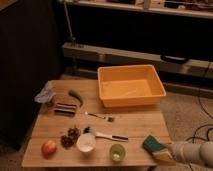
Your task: Wipe table surface with sponge
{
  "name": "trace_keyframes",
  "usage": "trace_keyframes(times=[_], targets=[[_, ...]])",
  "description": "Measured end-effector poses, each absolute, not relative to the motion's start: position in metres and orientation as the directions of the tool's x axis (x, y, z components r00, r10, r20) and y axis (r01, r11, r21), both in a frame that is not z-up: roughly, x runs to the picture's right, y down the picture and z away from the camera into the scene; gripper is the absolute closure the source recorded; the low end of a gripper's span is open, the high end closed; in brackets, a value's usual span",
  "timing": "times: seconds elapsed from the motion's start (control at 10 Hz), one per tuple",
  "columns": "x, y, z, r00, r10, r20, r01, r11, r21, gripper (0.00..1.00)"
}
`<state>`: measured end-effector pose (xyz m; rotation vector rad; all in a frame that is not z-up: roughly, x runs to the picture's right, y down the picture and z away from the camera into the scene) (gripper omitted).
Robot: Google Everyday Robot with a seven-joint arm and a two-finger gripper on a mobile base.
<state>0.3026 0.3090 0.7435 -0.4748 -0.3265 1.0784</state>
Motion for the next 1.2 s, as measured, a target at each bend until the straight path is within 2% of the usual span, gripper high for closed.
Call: trace_keyframes(times=[0.7, 1.2], targets=[[0.345, 0.256, 0.772, 0.403, 0.915, 0.006, -0.822, 0.364, -0.437, 1.0], [0.321, 0.214, 0.781, 0.424, 0.905, 0.045, -0.809, 0.401, -0.429, 1.0]])
